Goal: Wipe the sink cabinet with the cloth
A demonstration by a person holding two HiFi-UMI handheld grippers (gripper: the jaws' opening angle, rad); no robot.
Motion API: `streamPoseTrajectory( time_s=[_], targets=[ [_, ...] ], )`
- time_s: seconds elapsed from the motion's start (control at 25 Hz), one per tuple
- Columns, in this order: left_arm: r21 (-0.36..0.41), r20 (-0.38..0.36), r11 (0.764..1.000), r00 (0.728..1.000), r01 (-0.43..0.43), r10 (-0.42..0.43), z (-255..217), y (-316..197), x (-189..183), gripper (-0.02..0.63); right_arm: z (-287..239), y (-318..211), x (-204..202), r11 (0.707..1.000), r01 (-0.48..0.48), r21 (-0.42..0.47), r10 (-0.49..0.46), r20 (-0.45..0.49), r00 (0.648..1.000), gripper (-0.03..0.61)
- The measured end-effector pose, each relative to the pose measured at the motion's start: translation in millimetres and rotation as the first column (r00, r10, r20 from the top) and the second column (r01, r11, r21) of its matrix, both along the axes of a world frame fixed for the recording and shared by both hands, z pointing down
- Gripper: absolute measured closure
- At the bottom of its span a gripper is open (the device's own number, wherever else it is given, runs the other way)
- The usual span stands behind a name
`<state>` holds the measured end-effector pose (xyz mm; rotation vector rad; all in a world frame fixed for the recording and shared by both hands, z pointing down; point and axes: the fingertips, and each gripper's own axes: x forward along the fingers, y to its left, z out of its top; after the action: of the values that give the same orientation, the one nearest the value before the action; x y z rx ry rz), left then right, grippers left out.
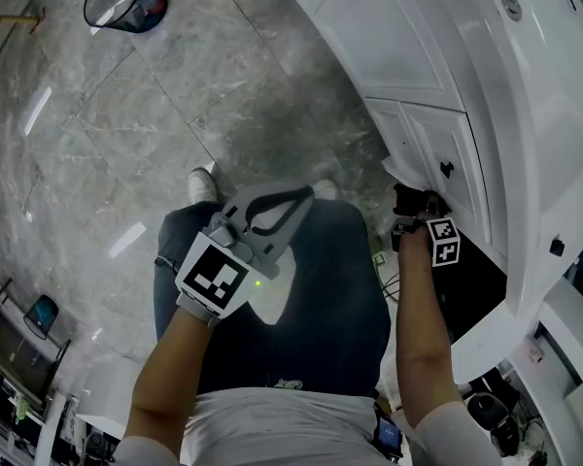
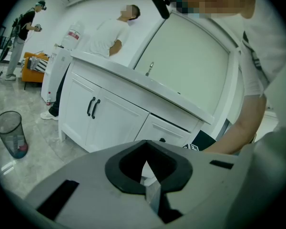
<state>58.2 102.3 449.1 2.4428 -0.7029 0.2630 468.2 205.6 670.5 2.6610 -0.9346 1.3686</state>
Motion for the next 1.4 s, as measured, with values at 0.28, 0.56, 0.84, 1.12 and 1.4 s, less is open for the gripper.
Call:
streamPoseTrajectory(
  time_s=[0.28, 0.56, 0.84, 1.12, 1.4],
  targets=[
    [-0.003, -0.005, 1.000, 1.000, 0.030, -0.030, -0.5, -1.6, -16.3, 0.603, -4.2, -52.7, -34.7, 0.988, 0.148, 0.035, -0.148, -0.005, 0.989, 0.477],
    [0.011, -0.023, 0.997, 0.997, 0.080, -0.080, -3.1, -15.9, -39.9, 0.603, -2.3, -113.0, -77.6, 0.982, 0.168, 0.082, -0.170, 0.017, 0.985, 0.479],
    [0.003, -0.029, 0.990, 0.990, 0.138, -0.138, 5.4, -25.2, -71.2, 0.603, -1.6, -146.3, -102.8, 0.974, 0.205, 0.095, -0.208, 0.019, 0.978, 0.477],
    [0.000, -0.032, 0.986, 0.986, 0.165, -0.165, 4.6, -29.9, -90.1, 0.603, -4.8, -188.9, -134.9, 0.958, 0.259, 0.120, -0.264, 0.028, 0.964, 0.477],
    [-0.004, -0.038, 0.983, 0.983, 0.182, -0.182, 1.8, -31.5, -101.6, 0.603, -12.9, -210.7, -152.4, 0.954, 0.271, 0.131, -0.278, 0.040, 0.960, 0.477]
  ],
)
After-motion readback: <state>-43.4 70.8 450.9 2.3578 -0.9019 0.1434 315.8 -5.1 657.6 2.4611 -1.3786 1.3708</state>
